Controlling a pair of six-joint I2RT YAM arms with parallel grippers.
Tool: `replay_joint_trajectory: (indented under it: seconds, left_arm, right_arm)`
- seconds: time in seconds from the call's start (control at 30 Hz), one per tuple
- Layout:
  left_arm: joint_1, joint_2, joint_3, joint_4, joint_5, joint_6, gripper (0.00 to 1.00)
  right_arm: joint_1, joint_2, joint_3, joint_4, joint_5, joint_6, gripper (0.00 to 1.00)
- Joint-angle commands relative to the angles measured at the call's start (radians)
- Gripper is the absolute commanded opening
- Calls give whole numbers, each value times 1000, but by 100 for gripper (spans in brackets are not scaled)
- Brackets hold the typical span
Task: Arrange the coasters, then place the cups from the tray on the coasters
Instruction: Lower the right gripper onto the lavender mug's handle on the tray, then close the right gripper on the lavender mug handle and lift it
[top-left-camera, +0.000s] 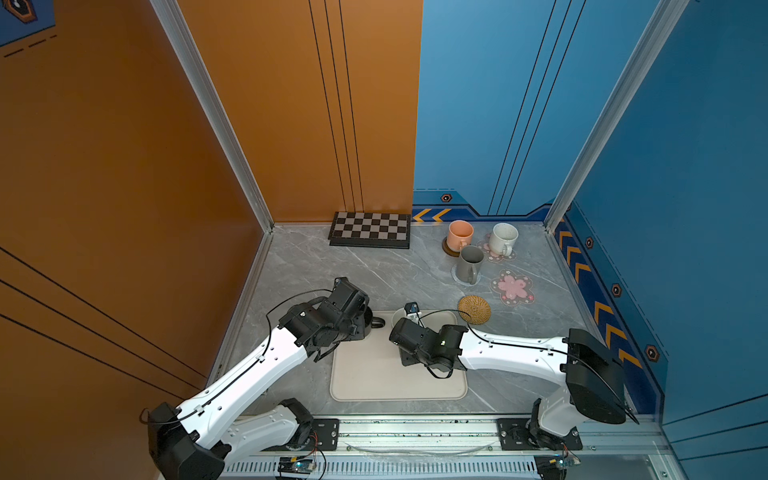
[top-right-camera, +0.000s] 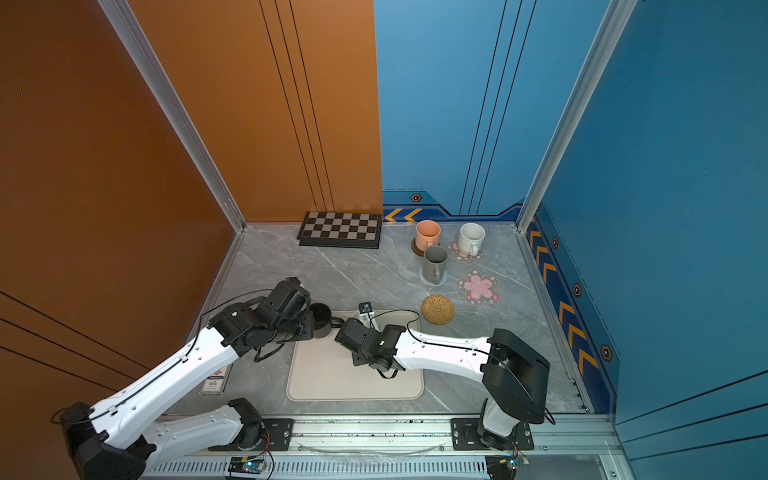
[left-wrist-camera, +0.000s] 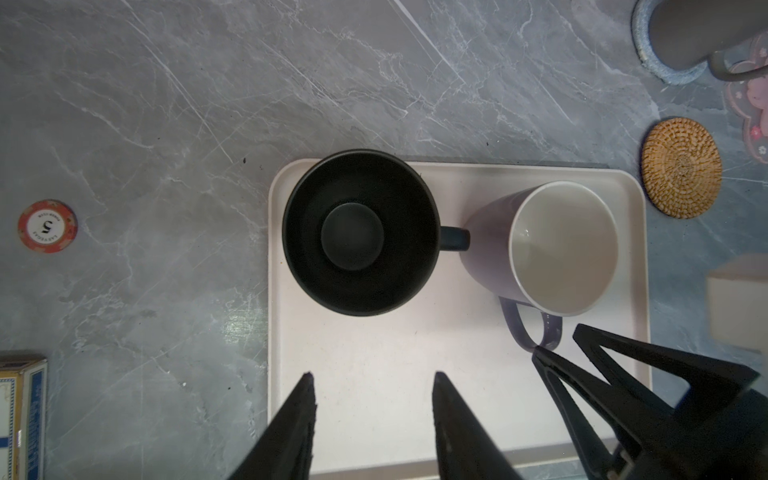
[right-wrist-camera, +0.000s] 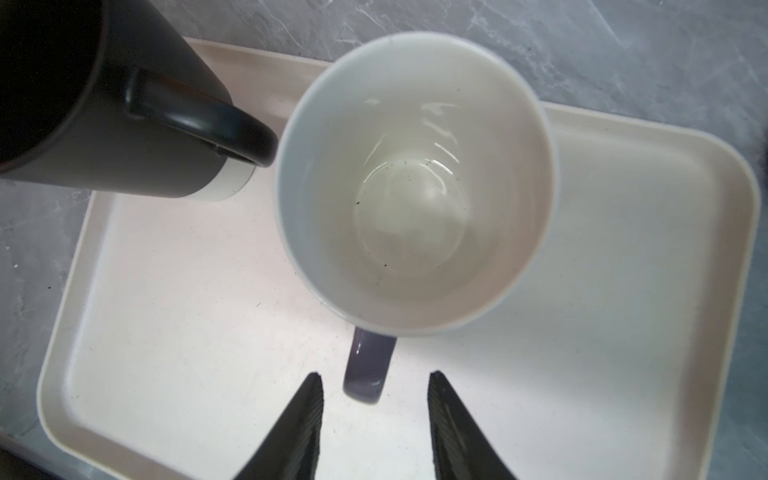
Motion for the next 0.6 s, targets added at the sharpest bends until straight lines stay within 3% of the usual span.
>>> replay_joint_trajectory:
  seconds: [0.0, 0.57]
  left_arm:
    - [-10, -6, -9, -16, 11, -21, 47]
    - [-22, -18, -14, -16, 48, -39, 46]
  right_arm:
    - [-12, 24, 28, -10, 9, 15, 42]
    - [-33, 80, 41, -10, -27, 4, 23]
